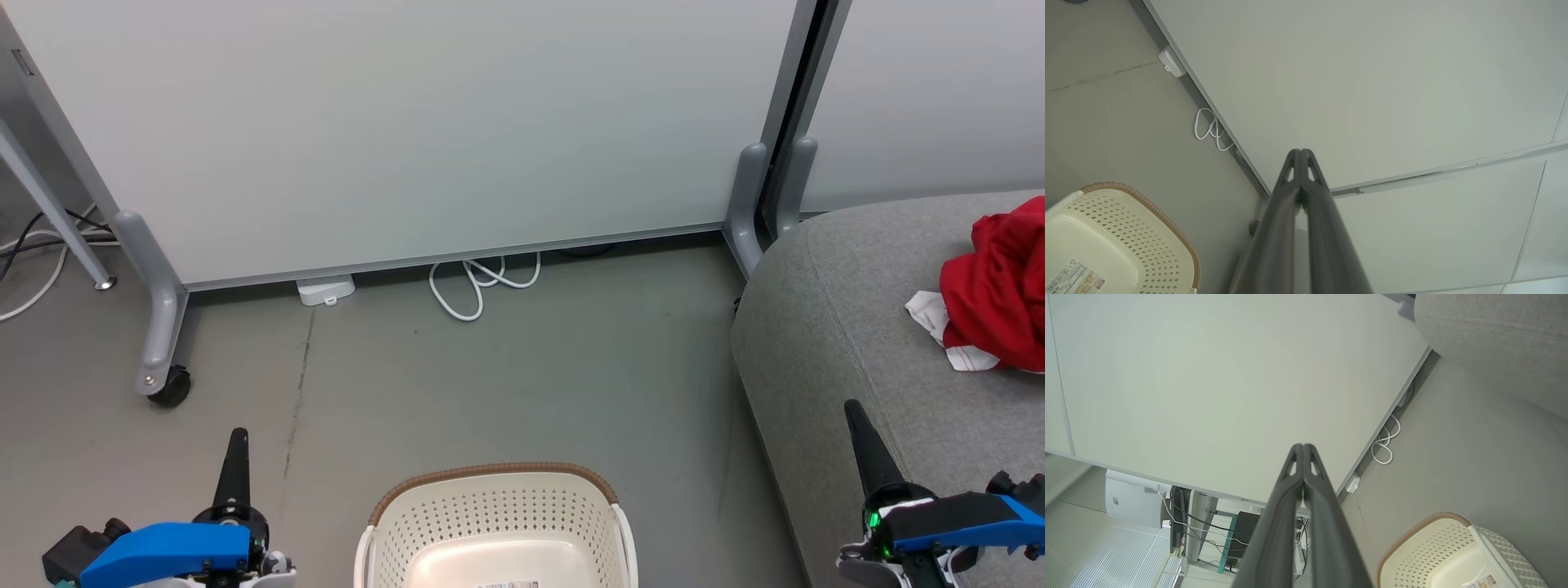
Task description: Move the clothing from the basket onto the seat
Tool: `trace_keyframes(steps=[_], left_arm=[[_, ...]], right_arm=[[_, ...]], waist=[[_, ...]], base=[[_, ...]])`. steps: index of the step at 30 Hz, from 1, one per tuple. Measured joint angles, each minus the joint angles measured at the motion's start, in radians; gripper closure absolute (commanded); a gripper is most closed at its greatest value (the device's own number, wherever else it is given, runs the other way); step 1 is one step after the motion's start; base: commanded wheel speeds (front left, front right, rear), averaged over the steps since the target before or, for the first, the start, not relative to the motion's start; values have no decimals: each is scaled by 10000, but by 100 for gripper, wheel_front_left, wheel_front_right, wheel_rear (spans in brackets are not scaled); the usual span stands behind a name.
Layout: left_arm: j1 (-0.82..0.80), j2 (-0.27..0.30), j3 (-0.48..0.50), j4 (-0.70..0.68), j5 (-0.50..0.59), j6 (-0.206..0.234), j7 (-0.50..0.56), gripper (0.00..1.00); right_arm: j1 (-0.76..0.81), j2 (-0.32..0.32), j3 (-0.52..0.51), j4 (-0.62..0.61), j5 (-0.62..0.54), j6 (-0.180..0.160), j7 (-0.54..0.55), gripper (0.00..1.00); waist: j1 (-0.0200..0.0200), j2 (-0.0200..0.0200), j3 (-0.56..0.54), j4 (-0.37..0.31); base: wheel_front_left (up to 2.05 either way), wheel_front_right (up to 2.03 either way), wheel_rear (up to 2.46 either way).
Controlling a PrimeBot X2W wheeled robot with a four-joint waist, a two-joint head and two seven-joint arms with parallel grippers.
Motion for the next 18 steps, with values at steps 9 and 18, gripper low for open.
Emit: trace_keyframes(steps=[9,18], left_arm=[[-106,-2,82,-81,-704,0,196,100],[-247,-2,150,-159,-1350,-2,385,100]], right_arm=[[-99,-6,-44,-23,825,0,88,100],[-130,-12,-82,-38,1597,0,174,100]], waist=[[0,0,37,-23],[0,0,73,-48]], base=[[0,0,0],[0,0,0]])
